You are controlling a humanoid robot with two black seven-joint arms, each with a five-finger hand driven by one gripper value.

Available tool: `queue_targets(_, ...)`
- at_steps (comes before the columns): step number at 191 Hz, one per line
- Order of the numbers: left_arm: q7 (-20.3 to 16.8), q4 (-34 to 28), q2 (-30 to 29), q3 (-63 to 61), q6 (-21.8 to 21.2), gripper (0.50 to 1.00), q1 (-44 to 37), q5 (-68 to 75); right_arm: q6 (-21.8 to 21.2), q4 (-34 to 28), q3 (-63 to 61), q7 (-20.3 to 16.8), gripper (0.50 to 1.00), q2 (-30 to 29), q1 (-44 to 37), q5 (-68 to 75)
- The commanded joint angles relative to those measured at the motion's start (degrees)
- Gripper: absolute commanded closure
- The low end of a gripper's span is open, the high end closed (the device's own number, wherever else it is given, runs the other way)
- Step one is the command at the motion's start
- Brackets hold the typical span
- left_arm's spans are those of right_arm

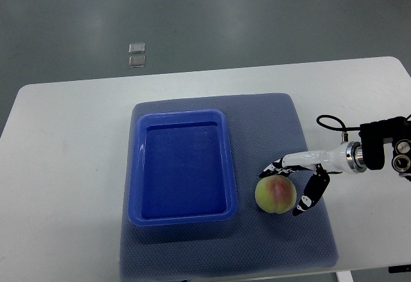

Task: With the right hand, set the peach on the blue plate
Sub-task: 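Close the right hand fingers around the peach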

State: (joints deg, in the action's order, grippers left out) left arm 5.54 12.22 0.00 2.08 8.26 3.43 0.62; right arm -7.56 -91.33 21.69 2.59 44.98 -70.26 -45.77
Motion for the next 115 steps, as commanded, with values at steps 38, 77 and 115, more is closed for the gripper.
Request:
queue_targets(38, 0.0, 0.0, 0.0, 0.0, 0.0, 0.5, -0.1, 0.0, 1.1, 0.8, -3.1, 0.4, 0.601, -0.5, 3.8, -0.7)
queue_targets(77, 0.0, 0.0, 0.0, 0.0, -0.1, 0.5, -0.1, 0.0, 2.6, 1.7, -4.9, 0.8, 0.662, -1.7, 5.9, -1.3)
queue_targets(115, 0.0, 0.0, 0.0, 0.0, -0.2, 0.5, -0.1, 0.0, 2.6, 2.7, -5.6, 0.8, 0.707, -2.3, 7.0, -1.3)
